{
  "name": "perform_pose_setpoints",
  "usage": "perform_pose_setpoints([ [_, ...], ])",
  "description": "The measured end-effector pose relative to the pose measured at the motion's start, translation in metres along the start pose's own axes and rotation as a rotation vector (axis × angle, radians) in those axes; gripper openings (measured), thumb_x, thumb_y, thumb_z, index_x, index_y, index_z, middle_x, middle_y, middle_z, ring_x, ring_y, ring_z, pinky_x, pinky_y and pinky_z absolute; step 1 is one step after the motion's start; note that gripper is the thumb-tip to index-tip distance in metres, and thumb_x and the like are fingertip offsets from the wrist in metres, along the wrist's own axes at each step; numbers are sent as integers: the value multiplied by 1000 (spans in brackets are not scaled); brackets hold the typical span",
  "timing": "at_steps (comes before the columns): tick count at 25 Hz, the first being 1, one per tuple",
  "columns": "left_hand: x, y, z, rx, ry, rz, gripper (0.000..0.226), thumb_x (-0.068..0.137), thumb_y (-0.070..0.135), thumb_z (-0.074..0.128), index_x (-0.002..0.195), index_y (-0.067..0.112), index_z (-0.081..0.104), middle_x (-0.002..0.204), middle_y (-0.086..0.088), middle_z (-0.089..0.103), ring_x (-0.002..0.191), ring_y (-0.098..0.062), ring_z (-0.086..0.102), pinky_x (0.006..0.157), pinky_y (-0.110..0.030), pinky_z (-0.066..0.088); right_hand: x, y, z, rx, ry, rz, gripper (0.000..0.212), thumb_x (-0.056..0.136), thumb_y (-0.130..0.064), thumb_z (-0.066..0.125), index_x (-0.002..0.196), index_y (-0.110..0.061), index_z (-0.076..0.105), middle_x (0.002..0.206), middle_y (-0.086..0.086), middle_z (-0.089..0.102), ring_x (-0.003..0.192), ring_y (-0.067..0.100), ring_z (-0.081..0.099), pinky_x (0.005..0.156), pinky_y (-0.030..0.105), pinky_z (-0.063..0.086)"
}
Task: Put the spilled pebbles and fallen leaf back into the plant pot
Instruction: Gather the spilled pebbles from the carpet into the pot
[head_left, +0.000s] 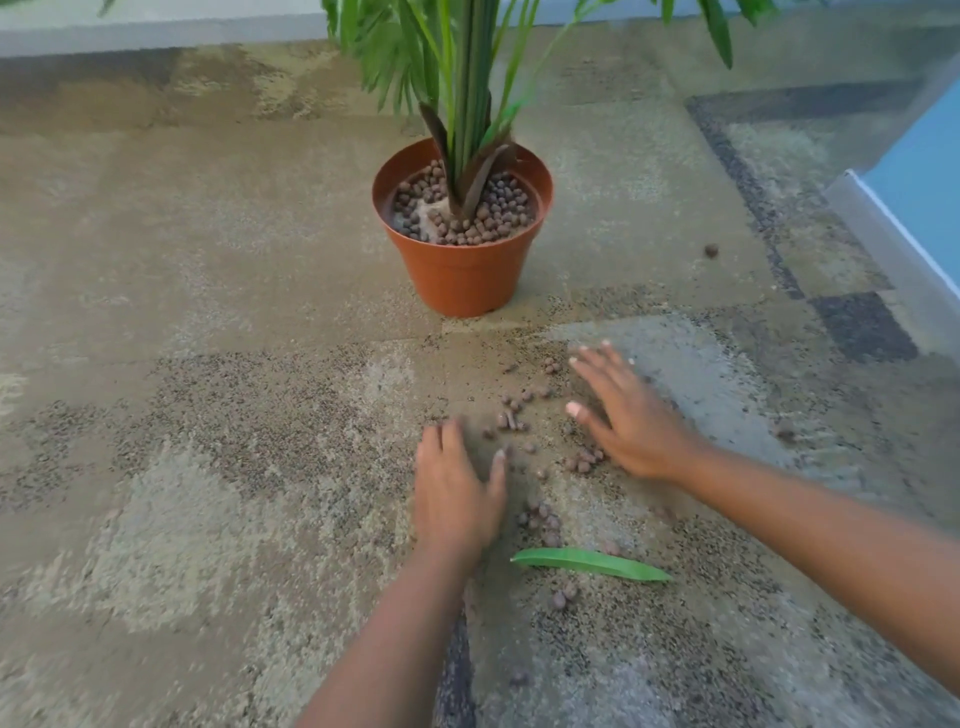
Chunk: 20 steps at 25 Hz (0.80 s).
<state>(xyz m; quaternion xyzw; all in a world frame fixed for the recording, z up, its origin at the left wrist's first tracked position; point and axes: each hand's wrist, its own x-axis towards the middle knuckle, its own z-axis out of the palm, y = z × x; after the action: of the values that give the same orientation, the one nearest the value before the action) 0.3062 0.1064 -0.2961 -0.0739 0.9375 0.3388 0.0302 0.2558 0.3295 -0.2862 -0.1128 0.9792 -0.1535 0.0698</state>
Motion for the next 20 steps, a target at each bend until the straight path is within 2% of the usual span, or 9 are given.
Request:
perform_pose_setpoints([
  [3,27,14,-2,103,-224,111,116,65,65,70,152,35,-1,152,14,21,141,-18,17,108,-45,32,5,-1,14,-78,-80,-126,61,99,-53,20,152,-29,1,159,-9,-16,146,16,-13,117,54,8],
  [5,40,20,-5,260,-339,217,122,61,71,68,154,32,-1,155,11,22,142,-25,14,110,-48,31,23,-14,13,-40,-86,-155,58,99,-49,24,151,-30,7,158,-11,-16,146,16,-12,113,51,9],
  [8,48,18,-11,326,-353,304,101,66,68,67,150,25,29,148,6,36,133,-27,23,108,-49,36,39,-31,15,-58,-144,-233,51,100,-38,31,149,-26,24,160,-6,4,147,20,-2,116,47,11],
  [10,45,12,-13,255,-311,366,82,72,59,72,140,25,44,135,6,46,120,-20,30,103,-40,38,32,-33,15,-8,-73,-274,45,99,-32,40,142,-18,41,152,1,30,144,21,21,116,46,26],
  [12,38,7,-16,187,-284,411,66,74,50,74,131,25,53,122,9,53,111,-13,34,98,-31,38,19,-31,14,50,21,-298,36,97,-28,45,127,-12,57,131,2,50,126,16,43,103,40,45],
  [14,29,3,-16,113,-290,425,54,75,42,76,124,26,59,113,13,55,109,-10,37,100,-33,42,-2,-29,16,90,53,-326,27,96,-25,49,113,-11,64,113,-2,54,104,9,49,87,32,53],
  [15,24,0,-17,79,-301,423,49,75,42,76,119,28,61,110,15,54,108,-8,37,100,-34,43,-13,-28,18,77,61,-354,24,95,-23,51,110,-11,65,109,-2,55,99,8,49,84,29,53],
  [18,9,-5,-16,28,-360,415,49,69,53,76,110,34,58,110,20,47,108,-6,39,100,-36,46,-42,-17,22,-1,74,-447,22,92,-19,55,110,-11,67,107,0,62,100,11,55,90,23,48],
  [20,0,-1,-14,-88,-386,363,64,60,62,78,114,43,49,121,22,37,114,-8,42,103,-41,47,-54,-3,19,-40,110,-450,23,93,-25,55,112,-15,66,113,-1,64,107,13,57,94,29,48],
])
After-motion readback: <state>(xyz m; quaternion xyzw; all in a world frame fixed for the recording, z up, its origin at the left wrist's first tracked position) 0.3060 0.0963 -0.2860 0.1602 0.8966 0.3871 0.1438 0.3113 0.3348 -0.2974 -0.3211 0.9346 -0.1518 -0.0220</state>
